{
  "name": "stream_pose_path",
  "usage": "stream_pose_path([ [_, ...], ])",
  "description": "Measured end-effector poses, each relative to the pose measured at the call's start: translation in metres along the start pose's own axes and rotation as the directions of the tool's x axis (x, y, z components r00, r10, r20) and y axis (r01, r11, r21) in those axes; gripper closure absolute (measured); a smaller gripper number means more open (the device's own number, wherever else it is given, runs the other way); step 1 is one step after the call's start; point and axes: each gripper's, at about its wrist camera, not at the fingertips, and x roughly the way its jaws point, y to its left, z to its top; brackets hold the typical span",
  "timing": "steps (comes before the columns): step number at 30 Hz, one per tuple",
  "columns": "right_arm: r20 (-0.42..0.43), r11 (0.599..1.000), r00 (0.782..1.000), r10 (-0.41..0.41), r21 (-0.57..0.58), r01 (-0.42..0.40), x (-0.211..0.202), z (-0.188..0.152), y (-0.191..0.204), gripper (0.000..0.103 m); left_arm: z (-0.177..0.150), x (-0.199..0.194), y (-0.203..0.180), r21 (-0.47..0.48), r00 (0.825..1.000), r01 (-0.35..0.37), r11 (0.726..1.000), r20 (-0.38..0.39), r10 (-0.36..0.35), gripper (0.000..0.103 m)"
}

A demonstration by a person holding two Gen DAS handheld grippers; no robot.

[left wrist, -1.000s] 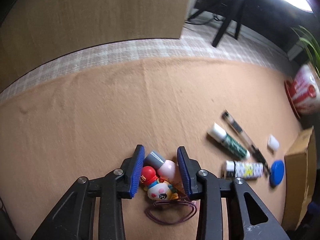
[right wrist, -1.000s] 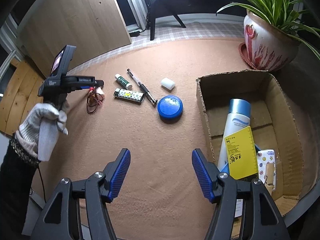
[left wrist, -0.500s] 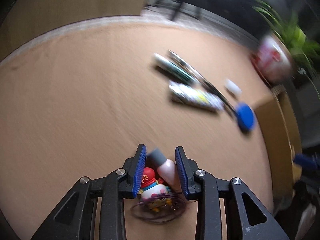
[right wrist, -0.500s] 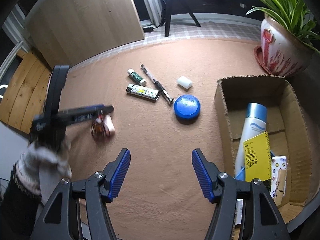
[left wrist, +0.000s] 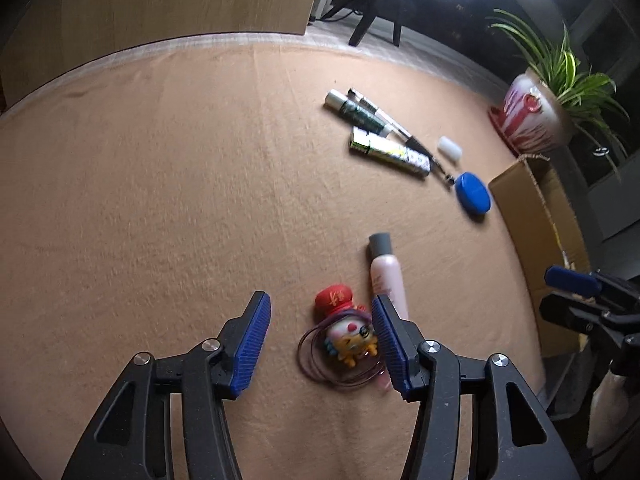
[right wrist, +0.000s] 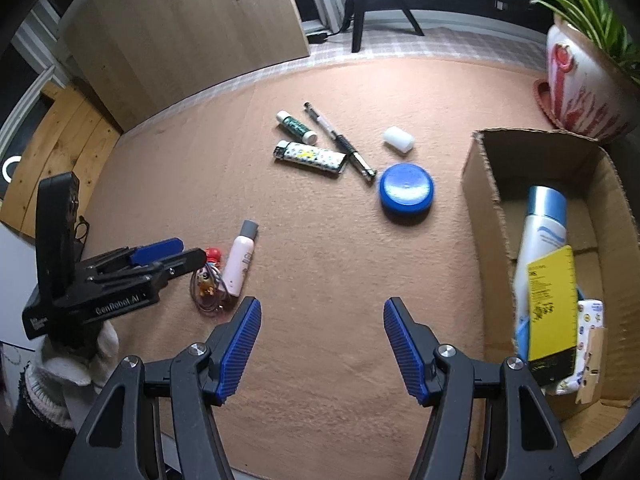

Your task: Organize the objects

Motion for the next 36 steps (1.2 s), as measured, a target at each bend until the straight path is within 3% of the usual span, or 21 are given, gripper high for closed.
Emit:
stream_pose_path([
  [2, -0.004, 1.000, 1.000, 0.000, -0.008, 0.000, 0.003, 0.001, 0.004, 0.043, -0.004, 0.004, 0.002, 0.009, 1.000, 0.017, 1.000, -0.016, -0.017, 0.049],
  [4, -0.009, 1.000, 1.000, 0.002, -0.017, -0.002, 0.006, 0.002, 0.009, 0.043, -0.006, 0.011, -0.002, 0.026, 0.999, 0.032, 0.999, -0.033, -0.031, 0.062],
  [6, -0.011, 1.000, 1.000, 0.003, -0.023, -0.004, 0.007, 0.002, 0.011, 0.043, -0.014, 0.012, -0.007, 0.042, 0.998, 0.041, 0.998, -0.045, -0.039, 0.068],
  [12, -0.022, 0.999, 1.000, 0.000, -0.033, -0.001, 0.012, 0.003, 0.015, 0.043, -0.030, 0.007, -0.012, 0.029, 0.996, 0.076, 0.997, -0.047, -0.075, 0.072],
  [13, -0.024, 0.999, 1.000, 0.000, -0.034, -0.001, 0.014, 0.003, 0.015, 0.043, -0.033, 0.005, -0.013, 0.025, 0.996, 0.079, 0.997, -0.047, -0.077, 0.085],
  [18, -0.045, 0.999, 0.999, 0.010, -0.046, -0.012, 0.024, 0.007, 0.022, 0.043, -0.048, -0.012, -0.015, 0.006, 0.997, 0.068, 0.998, -0.041, -0.067, 0.096],
  [25, -0.091, 0.996, 0.995, 0.050, -0.072, -0.057, 0.040, 0.010, 0.037, 0.043, -0.054, -0.028, 0.016, -0.090, 0.998, 0.058, 0.994, -0.015, -0.060, 0.096],
  [29, -0.145, 0.989, 0.983, 0.108, -0.089, -0.122, 0.052, 0.003, 0.049, 0.043, -0.053, -0.033, 0.019, -0.099, 0.998, 0.066, 0.993, -0.006, -0.067, 0.096],
  [33, -0.175, 0.987, 0.979, 0.107, -0.101, -0.126, 0.069, -0.001, 0.057, 0.043, -0.053, -0.031, 0.019, -0.100, 0.997, 0.068, 0.993, -0.017, -0.070, 0.096],
  [35, -0.183, 0.987, 0.976, 0.115, -0.092, -0.134, 0.076, 0.000, 0.059, 0.047, -0.053, -0.031, 0.019, -0.102, 0.998, 0.065, 0.993, -0.017, -0.067, 0.096],
  [36, -0.183, 0.987, 0.976, 0.114, -0.091, -0.133, 0.078, 0.001, 0.061, 0.056, -0.053, -0.032, 0.020, -0.104, 0.998, 0.065, 0.992, -0.016, -0.067, 0.096],
])
